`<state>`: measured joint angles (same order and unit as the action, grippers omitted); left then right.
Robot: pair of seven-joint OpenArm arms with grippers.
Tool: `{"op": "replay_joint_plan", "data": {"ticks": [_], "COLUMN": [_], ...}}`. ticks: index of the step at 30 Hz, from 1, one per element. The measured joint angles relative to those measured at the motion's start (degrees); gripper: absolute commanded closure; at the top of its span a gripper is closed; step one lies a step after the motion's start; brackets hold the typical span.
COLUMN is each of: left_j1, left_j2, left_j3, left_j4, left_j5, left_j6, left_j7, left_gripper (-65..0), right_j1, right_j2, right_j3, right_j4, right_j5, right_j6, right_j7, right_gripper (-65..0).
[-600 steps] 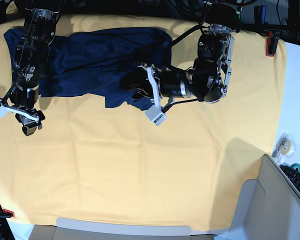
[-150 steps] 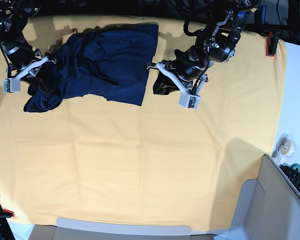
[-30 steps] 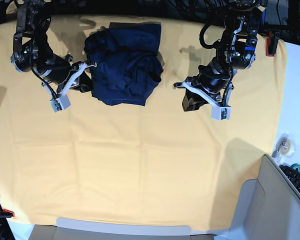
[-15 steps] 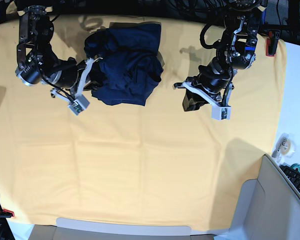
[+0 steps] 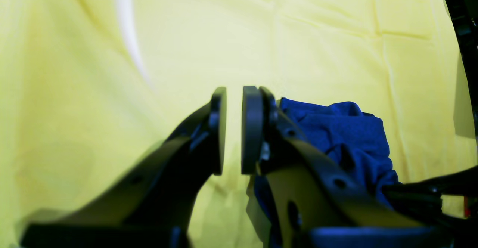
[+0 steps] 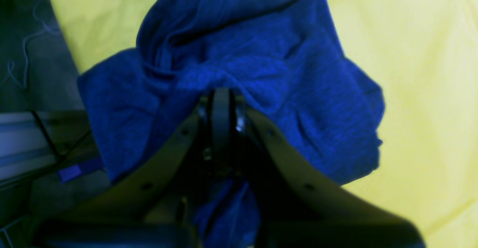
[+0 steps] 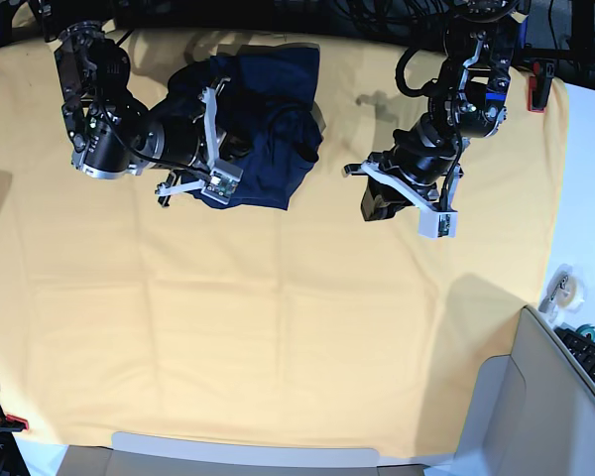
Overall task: Fold the T-shirt properly
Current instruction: 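Press and tuck the folded fabric with the right gripper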
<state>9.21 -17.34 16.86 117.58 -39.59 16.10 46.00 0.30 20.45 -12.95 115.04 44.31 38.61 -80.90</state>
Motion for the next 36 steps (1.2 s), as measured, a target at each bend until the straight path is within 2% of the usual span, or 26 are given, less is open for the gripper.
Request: {"op": "replay_joint_plan", "data": {"ticks": [4,8,12,15,17,22,27,34,36], "left_j1": [0.0,0.0,0.02,-0.07,0.0,-0.07,-0.04,-0.15,-0.15], "left_j2": [-0.11,-0.13,-0.04,-0.15,-0.13,-0.04,-0.09,-0.96,-1.18], "left_j3": [0.0,0.0,0.0,0.0,0.0,0.0,0.0,0.0,-0.02], "left_j4": [0.0,0.0,0.0,0.0,0.0,0.0,0.0,0.0,0.0], "left_j5": [0.0,0.0,0.0,0.02,0.0,0.0,0.0,-0.02,0.0], "left_j6": [0.0,0.0,-0.02,0.02,-0.02,0.0,-0.02,-0.02,0.0], "left_j7": [0.02,0.0,0.0,0.0,0.0,0.0,0.02,0.02,0.02], "left_gripper": [-7.9,-7.9,-7.9,-7.9,-7.9,-7.9,-7.9,-7.9,-7.9], "right_j1": [0.0,-0.46,-1.49,-5.18,-6.54,-5.53,-5.81,-3.15,-1.77], "right_j2": [-0.98,-2.19,-3.19,-3.32,-2.99,-2.67,-0.42,6.08,6.78], "right_j3": [8.94,18.58,19.15,18.93,17.16,10.95,5.79,-3.8,-5.22], "right_j4": [0.28,0.46,0.35,0.33,0.26,0.35,0.35,0.72,0.72], "right_j5": [0.22,-0.7,-1.01,-5.2,-7.89,-6.47,-5.99,9.16,12.11], "right_j6": [-0.72,-7.02,-11.15,-13.16,-13.11,-12.94,-12.96,-12.94,-12.94], "right_j7": [0.07,0.02,0.13,0.17,-0.59,0.55,-0.04,0.02,0.11], "right_gripper": [0.0,0.0,0.0,0.0,0.0,0.0,0.0,0.0,0.0]}}
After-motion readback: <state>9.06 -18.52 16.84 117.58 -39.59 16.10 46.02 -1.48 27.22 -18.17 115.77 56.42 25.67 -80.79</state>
